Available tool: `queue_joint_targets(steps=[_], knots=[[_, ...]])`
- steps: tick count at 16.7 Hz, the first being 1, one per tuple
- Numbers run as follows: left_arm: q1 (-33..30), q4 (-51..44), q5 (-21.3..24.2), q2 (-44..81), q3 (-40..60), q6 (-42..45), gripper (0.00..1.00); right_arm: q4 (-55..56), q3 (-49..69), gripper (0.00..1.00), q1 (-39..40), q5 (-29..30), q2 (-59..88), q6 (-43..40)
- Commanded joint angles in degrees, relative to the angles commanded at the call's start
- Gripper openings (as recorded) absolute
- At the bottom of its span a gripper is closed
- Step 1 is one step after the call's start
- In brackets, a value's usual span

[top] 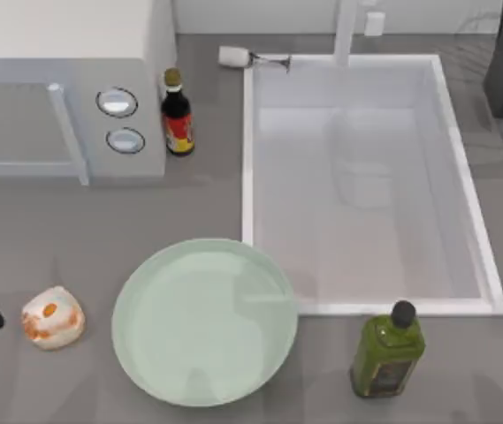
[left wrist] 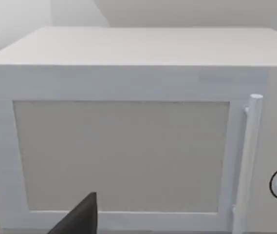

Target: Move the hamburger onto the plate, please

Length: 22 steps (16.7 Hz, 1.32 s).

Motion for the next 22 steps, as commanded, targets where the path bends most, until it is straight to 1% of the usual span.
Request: queue_joint_targets(steps=[4,8,11,18,22], knots=[[-0.2,-1.7,-0.1,1.9,1.8,1.2,1.00,0.0,0.0,1.00,0.0,0.0,0.0,0.0],[-1.4,-9.6,-0.2,12.8,10.6,7.1,1.00,0.0,0.0,1.00,0.0,0.0,0.0,0.0],[-3.1,-18.1,-0.2,27.3,20.7,14.0,1.00,0.0,0.0,1.00,0.0,0.0,0.0,0.0],[-8.1,-39.0,-0.4,70.8,46.0,31.7,1.00,0.0,0.0,1.00,0.0,0.0,0.0,0.0],[-10.8,-49.0,-0.3,88.1,56.3,40.1,1.00,0.0,0.0,1.00,0.0,0.0,0.0,0.0]])
